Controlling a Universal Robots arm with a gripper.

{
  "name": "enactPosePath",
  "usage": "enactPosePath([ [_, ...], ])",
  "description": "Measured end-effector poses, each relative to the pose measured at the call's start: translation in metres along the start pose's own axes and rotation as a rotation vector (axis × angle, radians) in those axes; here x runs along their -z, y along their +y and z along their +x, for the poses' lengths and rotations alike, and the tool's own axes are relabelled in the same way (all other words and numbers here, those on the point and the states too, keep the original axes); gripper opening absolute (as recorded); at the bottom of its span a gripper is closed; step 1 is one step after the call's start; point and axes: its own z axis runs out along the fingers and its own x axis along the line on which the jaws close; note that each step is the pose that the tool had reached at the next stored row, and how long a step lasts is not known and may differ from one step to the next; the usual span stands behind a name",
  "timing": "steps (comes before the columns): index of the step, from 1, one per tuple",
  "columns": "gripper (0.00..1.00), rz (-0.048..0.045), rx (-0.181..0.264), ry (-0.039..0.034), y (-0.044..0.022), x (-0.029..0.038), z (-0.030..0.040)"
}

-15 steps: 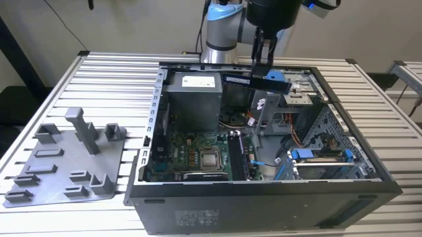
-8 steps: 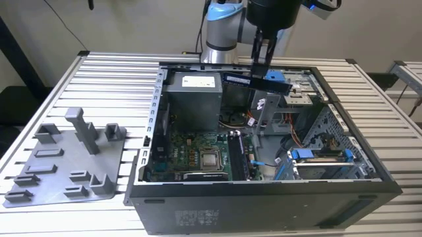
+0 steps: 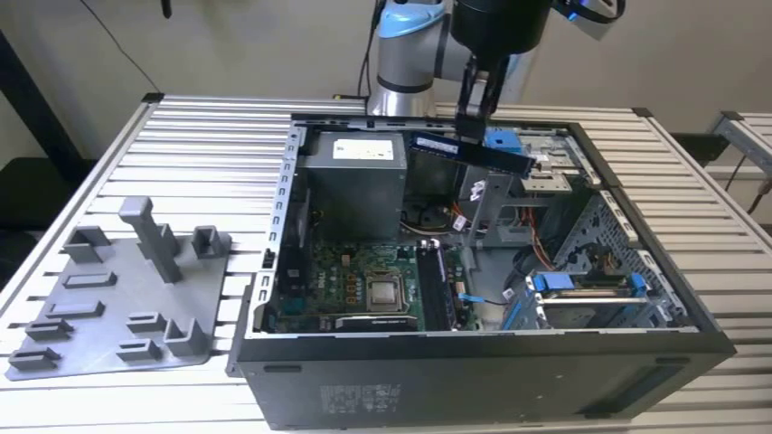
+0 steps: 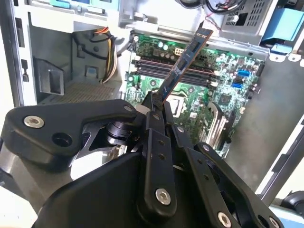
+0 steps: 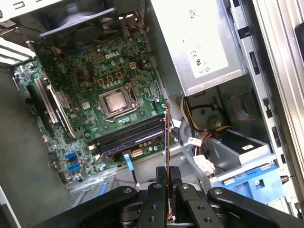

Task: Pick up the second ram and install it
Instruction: 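Insert the second ram into the second slot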

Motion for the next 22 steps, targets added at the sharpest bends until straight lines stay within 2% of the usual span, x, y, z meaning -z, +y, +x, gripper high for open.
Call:
enactPosePath([
  [18, 0.14, 0.0130, -0.196, 0.0058, 0.0000, -0.0003, 0.0000],
  [22, 0.14, 0.0169, -0.255, 0.0077, 0.0000, -0.0008, 0.0001],
])
